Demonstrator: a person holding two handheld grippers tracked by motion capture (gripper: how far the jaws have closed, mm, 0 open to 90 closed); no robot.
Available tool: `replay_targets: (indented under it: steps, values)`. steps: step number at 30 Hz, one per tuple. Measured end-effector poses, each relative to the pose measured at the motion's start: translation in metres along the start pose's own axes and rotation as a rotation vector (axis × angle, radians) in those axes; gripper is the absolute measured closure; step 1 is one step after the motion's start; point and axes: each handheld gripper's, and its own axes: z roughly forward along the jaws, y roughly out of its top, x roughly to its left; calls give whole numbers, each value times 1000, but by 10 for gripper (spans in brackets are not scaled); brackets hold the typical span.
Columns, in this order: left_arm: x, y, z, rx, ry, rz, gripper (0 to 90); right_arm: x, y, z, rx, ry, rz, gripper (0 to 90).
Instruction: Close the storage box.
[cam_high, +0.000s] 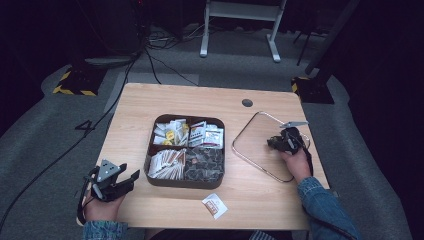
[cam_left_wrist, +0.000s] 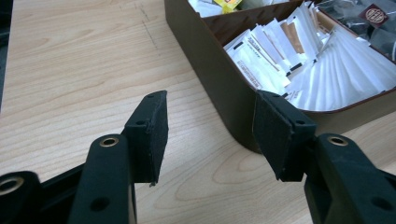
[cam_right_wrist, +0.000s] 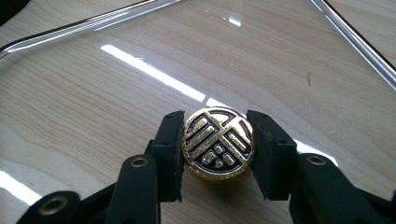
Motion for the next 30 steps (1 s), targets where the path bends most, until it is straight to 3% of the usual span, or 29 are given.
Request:
replay_targets:
  steps: [4, 8, 17, 22, 26, 30]
  values:
    - [1, -2, 4, 1, 11, 13, 438, -1, 1, -2, 5, -11, -9, 588]
    - [3, -6, 11, 33, 22, 16, 415, -3, 2, -7, -5, -8, -6, 588]
    - [11, -11, 25, 124, 17, -34, 407, -2, 16, -29, -56, 5, -32, 587]
    - [11, -13, 29, 144, 16, -21, 402, 0, 26, -42, -66, 6, -51, 587]
    - [11, -15, 32, 145, 25, -9, 381, 1, 32, -50, -81, 32, -39, 587]
    - [14, -17, 34, 144, 15, -34, 368, 3, 38, -56, -90, 58, -13, 587]
